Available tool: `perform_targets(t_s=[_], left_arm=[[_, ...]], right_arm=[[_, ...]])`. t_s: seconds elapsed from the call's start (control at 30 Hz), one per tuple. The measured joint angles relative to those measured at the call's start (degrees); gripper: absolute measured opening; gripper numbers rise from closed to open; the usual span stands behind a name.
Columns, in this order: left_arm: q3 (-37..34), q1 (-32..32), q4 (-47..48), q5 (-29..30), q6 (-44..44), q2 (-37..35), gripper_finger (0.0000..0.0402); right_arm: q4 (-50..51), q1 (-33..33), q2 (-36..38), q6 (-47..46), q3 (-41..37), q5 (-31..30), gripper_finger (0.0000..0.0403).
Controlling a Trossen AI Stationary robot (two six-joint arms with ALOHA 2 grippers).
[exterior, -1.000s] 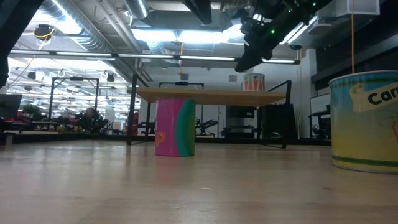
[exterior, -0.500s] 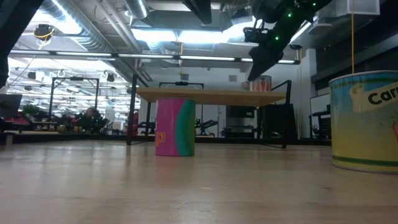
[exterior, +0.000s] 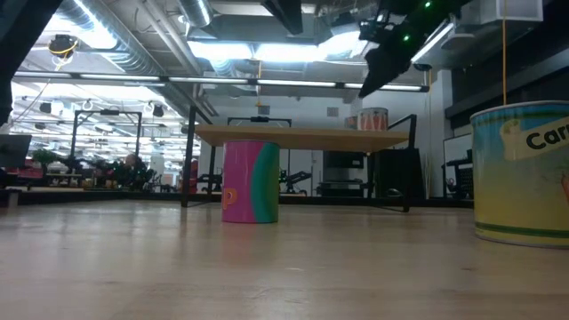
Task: Pick and place cans onto a shelf
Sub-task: Put the canned carrots on the shelf
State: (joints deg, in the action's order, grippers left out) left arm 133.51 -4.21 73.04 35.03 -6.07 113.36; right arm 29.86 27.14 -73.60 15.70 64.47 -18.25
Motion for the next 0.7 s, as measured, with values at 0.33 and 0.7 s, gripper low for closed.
perform_targets(t_s=[0.33, 0.7], left_arm=[[0.0, 0.0, 0.0, -0.1, 0.0, 0.0, 0.0072], [0.0, 0.0, 0.0, -0.2, 0.0, 0.0, 0.0072]], right_arm=[[2.0, 1.7, 5.1, 3.1, 0.0, -14.1, 0.0208], [4.2, 10.6, 2.8, 2.8, 0.0, -5.7, 0.0208]])
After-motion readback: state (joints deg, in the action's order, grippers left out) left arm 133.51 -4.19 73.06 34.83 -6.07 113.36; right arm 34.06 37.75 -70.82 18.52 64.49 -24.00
